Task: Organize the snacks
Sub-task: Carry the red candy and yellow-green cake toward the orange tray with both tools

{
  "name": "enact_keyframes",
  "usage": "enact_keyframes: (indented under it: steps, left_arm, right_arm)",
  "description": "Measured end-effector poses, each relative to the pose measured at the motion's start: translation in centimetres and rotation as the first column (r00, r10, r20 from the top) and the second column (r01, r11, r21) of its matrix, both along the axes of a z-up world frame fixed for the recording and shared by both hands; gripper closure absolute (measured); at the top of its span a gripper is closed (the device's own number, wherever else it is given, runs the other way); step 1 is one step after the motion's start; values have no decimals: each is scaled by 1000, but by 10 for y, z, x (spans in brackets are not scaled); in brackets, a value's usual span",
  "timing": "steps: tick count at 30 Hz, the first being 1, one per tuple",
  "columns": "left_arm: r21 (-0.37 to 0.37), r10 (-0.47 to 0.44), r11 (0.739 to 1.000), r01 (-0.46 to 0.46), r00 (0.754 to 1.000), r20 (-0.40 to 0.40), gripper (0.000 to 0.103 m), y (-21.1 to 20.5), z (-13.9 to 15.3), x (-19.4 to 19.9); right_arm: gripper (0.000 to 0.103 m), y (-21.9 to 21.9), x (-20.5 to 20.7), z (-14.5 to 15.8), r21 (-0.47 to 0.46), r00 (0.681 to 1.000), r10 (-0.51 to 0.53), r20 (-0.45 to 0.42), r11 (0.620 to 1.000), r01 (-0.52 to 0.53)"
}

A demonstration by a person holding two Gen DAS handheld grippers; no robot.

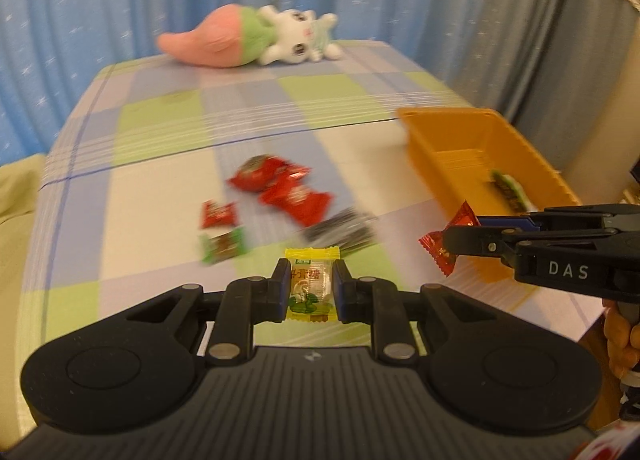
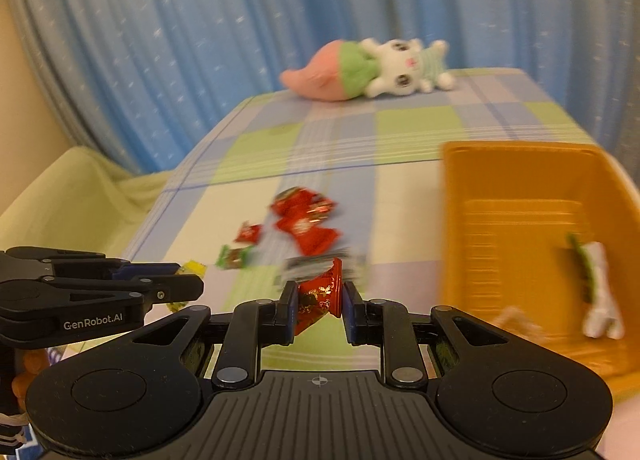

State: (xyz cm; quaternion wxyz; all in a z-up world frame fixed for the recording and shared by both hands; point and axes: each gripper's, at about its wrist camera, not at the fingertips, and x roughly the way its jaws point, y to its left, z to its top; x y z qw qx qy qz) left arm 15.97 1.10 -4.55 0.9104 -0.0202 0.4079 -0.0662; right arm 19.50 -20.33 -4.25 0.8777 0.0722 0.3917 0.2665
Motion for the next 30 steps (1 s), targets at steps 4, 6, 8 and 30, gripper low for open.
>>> enact_keyframes:
  steps: [4,6,8,30]
  left_arm:
    - [-15,-55,998,55,998,14,83,-33,4,8]
    - [-21,-79,997,79,997,18,83,-49,5,11]
    - [-26,-100,995,100,995,20,83,-65,5,15]
    - [-27,-147,989,147,989,-7,83,-176,-8,70]
  right_arm:
    - [80,-38,0,6,1,998,-64,1,998,64]
    - [80,-56,0,7,-2,996,-89,-2,996,89]
    - [80,-72,1,8,-6,994,-109,-4,994,109]
    - [80,-176,55,-16,-41,989,-143,-37,989,142]
